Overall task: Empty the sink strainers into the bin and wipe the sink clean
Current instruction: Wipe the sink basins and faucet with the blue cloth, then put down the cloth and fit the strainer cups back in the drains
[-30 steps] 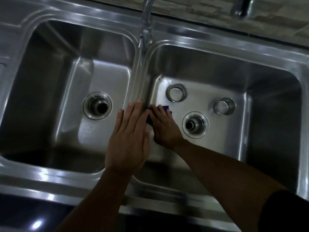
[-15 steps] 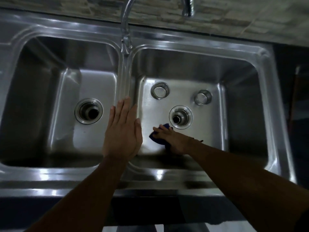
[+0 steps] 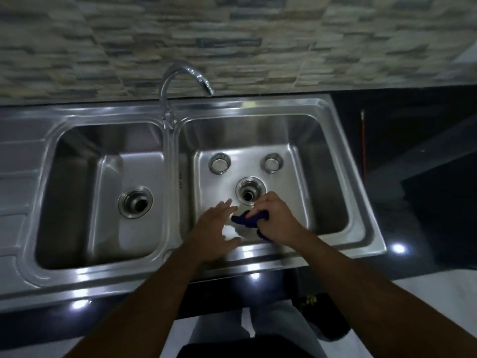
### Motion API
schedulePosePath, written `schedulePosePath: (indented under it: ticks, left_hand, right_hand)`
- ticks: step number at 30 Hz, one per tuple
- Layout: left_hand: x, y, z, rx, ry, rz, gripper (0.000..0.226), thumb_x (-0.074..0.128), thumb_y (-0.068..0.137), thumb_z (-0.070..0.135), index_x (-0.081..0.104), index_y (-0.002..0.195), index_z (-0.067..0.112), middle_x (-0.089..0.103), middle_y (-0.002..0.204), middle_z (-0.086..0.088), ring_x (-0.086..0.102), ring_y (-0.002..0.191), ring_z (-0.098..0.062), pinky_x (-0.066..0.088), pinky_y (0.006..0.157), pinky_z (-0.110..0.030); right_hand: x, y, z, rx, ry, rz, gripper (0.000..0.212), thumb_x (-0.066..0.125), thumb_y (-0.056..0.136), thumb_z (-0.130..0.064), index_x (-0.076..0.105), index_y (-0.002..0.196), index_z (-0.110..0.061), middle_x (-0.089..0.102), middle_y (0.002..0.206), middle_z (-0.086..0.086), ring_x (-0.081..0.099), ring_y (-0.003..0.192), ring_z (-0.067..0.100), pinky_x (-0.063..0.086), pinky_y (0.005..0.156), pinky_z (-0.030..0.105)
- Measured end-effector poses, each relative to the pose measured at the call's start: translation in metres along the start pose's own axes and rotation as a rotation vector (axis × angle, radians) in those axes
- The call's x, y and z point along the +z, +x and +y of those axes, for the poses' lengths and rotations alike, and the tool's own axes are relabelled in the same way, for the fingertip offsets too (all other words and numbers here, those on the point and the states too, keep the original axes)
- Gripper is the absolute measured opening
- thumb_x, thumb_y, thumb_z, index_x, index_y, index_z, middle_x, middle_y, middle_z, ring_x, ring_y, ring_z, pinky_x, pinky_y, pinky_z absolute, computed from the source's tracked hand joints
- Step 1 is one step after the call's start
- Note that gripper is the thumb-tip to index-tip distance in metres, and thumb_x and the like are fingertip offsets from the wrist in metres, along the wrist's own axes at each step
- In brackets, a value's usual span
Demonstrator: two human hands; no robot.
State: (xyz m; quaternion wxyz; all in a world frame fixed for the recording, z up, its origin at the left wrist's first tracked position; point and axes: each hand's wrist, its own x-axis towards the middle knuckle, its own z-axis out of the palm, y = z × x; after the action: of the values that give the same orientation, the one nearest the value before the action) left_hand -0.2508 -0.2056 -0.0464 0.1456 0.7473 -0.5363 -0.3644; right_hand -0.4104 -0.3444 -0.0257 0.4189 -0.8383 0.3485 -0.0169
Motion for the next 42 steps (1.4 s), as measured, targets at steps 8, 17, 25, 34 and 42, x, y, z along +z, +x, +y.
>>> schedulePosePath:
  ticks: [8,17,25,34,42]
  left_hand:
    - [0.004,0.007,0.079,0.067,-0.019,0.085,0.02,0.065,0.088,0.042,0.069,0.095,0.024,0.07,0.088,0.002,0.063,0.082,-0.018,0.051,0.076,-0.035]
    - [-0.02,0.059,0.166,0.24,0.269,-0.036,0.01,0.058,0.095,0.035,0.065,0.099,0.029,0.062,0.088,0.005,0.06,0.08,-0.016,0.051,0.073,-0.035]
    - [-0.001,0.102,0.27,0.471,0.365,0.102,0.025,0.057,0.098,0.034,0.067,0.121,0.038,0.075,0.094,0.006,0.065,0.081,-0.012,0.046,0.07,-0.026]
    - [0.099,0.129,0.328,0.406,0.423,-0.027,0.05,0.057,0.094,0.05,0.055,0.139,0.029,0.066,0.127,-0.007,0.059,0.116,-0.029,0.044,0.097,-0.036]
    - [0.144,0.128,0.313,0.446,0.441,0.167,0.03,0.05,0.097,0.038,0.071,0.102,0.018,0.073,0.098,-0.003,0.064,0.095,-0.025,0.042,0.093,-0.034]
  right_hand:
    - [-0.056,-0.053,0.013,0.117,0.176,0.068,0.047,0.058,0.07,0.006,0.073,0.085,-0.036,0.071,0.082,-0.02,0.069,0.075,-0.005,0.052,0.062,0.009]
    - [-0.132,-0.102,0.071,0.022,-0.097,-0.011,0.05,0.066,0.089,-0.003,0.058,0.137,-0.016,0.069,0.118,0.012,0.065,0.097,0.007,0.049,0.087,0.01]
    - [-0.241,-0.134,0.113,0.012,-0.329,0.119,0.051,0.068,0.089,-0.008,0.056,0.138,-0.015,0.057,0.134,0.009,0.058,0.119,0.025,0.047,0.104,0.038]
    - [-0.275,-0.183,0.193,0.187,-0.377,0.203,0.051,0.058,0.089,0.01,0.059,0.137,-0.006,0.036,0.158,0.016,0.037,0.146,0.032,0.03,0.121,0.037]
    - [-0.238,-0.188,0.227,0.289,-0.306,0.358,0.047,0.054,0.095,-0.008,0.053,0.142,-0.013,0.046,0.151,0.009,0.043,0.14,0.026,0.037,0.117,0.04]
